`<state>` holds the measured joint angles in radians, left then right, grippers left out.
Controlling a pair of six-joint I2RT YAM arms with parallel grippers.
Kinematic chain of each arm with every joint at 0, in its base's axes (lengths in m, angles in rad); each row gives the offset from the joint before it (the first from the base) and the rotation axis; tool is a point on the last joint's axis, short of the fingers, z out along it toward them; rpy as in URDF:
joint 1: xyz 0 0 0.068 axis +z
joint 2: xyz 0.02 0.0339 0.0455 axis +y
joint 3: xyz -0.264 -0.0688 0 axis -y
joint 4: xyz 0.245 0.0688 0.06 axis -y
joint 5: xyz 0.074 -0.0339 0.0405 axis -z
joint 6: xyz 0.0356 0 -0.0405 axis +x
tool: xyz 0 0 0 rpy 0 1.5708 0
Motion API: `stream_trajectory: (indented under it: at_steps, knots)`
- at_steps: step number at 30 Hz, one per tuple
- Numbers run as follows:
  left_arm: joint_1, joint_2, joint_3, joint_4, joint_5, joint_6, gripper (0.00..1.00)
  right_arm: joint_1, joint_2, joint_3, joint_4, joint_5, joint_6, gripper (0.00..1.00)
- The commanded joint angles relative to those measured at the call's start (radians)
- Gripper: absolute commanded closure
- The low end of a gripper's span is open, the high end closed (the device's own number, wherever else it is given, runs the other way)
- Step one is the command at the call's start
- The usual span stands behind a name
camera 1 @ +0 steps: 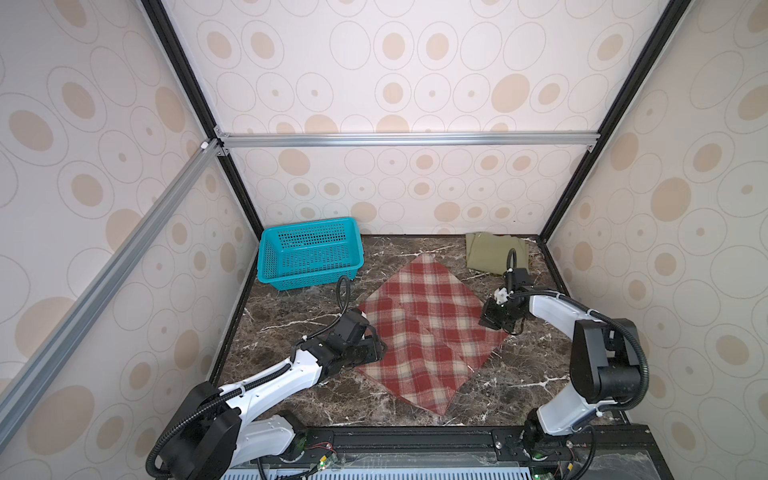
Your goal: Fold and stack the skirts
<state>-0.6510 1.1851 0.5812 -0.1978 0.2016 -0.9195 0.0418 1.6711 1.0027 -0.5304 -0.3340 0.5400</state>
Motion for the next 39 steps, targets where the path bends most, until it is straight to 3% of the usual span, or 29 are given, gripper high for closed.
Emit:
stream_trajectory:
  at_steps: [1,18,20,24,26,34,37,39]
  knots:
    - [0.036,0.001,-0.007,0.021,-0.002,0.009,0.42,-0.005,0.073,0.056,0.012,0.067,0.026,1.0]
    - [0.272,0.112,-0.036,0.026,0.035,0.076,0.42,0.034,0.457,0.498,-0.043,0.08,-0.018,1.0]
    - [0.29,0.106,-0.026,-0.002,0.024,0.093,0.41,0.043,0.418,0.507,-0.019,0.073,-0.036,1.0]
    - [0.321,0.05,-0.006,-0.087,-0.012,0.122,0.39,0.056,0.224,0.428,0.022,0.097,-0.057,0.79]
    - [0.333,0.015,-0.001,-0.137,-0.024,0.133,0.39,0.057,0.127,0.381,0.016,0.087,-0.06,0.75]
    - [0.347,-0.052,0.014,-0.303,-0.092,0.154,0.38,0.13,-0.193,0.128,0.0,0.083,-0.036,0.72]
    - [0.358,-0.056,-0.008,-0.306,-0.086,0.159,0.48,0.16,-0.253,0.062,0.006,0.079,-0.021,0.72]
    - [0.362,-0.058,-0.024,-0.301,-0.08,0.158,0.48,0.168,-0.269,0.037,0.003,0.065,-0.016,0.72]
